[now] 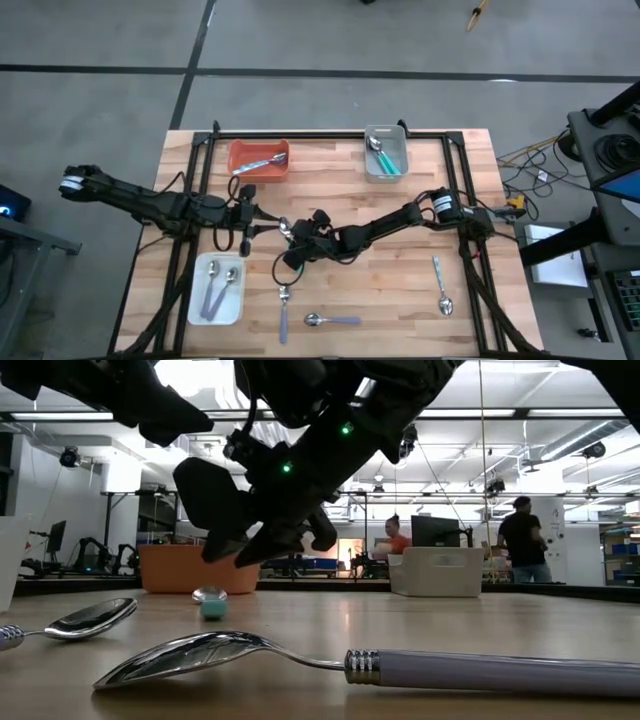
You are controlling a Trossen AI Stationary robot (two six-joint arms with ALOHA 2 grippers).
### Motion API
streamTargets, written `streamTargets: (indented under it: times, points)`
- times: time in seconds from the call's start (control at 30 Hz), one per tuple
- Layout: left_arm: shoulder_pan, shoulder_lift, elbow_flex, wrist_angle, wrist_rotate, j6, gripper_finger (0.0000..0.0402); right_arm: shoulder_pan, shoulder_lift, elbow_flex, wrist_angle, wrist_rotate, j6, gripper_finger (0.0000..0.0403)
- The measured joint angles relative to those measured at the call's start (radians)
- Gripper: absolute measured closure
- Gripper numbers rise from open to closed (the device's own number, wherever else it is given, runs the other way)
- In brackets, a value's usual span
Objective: Sort silverware by color (type)
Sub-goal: Put the light blue spoon into the gray bin
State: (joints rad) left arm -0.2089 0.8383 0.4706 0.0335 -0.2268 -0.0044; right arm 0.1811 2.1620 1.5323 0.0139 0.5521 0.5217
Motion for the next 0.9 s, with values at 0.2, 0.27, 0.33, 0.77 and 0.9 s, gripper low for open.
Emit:
streamTargets:
  times: [0.2,0.27,0.33,0.77,0.9]
  points:
    - [0.000,0.000,0.000,0.003,0.000,0.000,0.0338,0.000,0.007,-0.008,0.006,0.001,-0.001,0.0195]
    - [0.000,0.000,0.000,0.005,0.000,0.000,0.0338,0.000,0.026,-0.008,0.025,0.002,-0.005,0.0195]
    - [0.000,0.000,0.000,0.010,0.000,0.000,0.0339,0.000,0.063,-0.008,0.061,0.001,-0.021,0.0195]
    - [0.000,0.000,0.005,0.037,0.000,0.003,0.0338,-0.019,0.132,0.021,0.085,0.005,0.002,0.0195]
    - [0.000,0.000,0.013,0.039,0.000,0.000,0.0338,-0.022,0.142,0.020,0.084,0.006,-0.004,0.0196]
